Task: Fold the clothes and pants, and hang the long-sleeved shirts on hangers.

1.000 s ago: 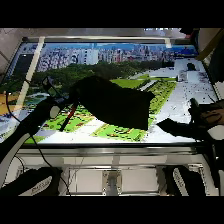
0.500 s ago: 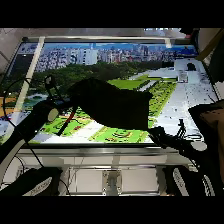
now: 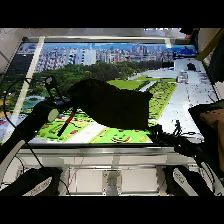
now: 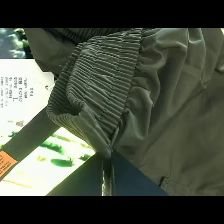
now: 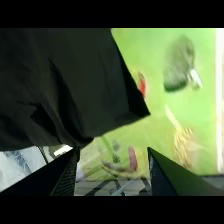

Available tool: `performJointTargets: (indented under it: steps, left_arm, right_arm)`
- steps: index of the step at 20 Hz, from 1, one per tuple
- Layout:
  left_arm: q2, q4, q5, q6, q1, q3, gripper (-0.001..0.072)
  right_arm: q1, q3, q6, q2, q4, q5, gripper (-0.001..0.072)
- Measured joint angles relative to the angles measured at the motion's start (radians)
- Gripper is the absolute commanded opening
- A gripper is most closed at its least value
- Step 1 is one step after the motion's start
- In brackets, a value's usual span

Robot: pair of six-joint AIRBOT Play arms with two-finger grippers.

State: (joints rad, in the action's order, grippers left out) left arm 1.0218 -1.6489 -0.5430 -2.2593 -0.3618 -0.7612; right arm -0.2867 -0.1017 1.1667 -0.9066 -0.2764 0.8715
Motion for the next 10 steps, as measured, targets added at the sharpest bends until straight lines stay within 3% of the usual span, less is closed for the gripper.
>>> performJointTargets:
  steps: [9, 10]
  left_arm:
    - [0.000, 0.000, -0.001, 0.000, 0.000, 0.000, 0.0024]
    - [0.000, 0.000, 0.000, 0.000, 0.000, 0.000, 0.0024]
  right_arm:
    - [0.051, -0.110, -0.098, -0.192, 0.068, -0.034, 0.0476]
    - [0.080, -0.126, -0.100, -0.210, 0.072, -0.043, 0.0401]
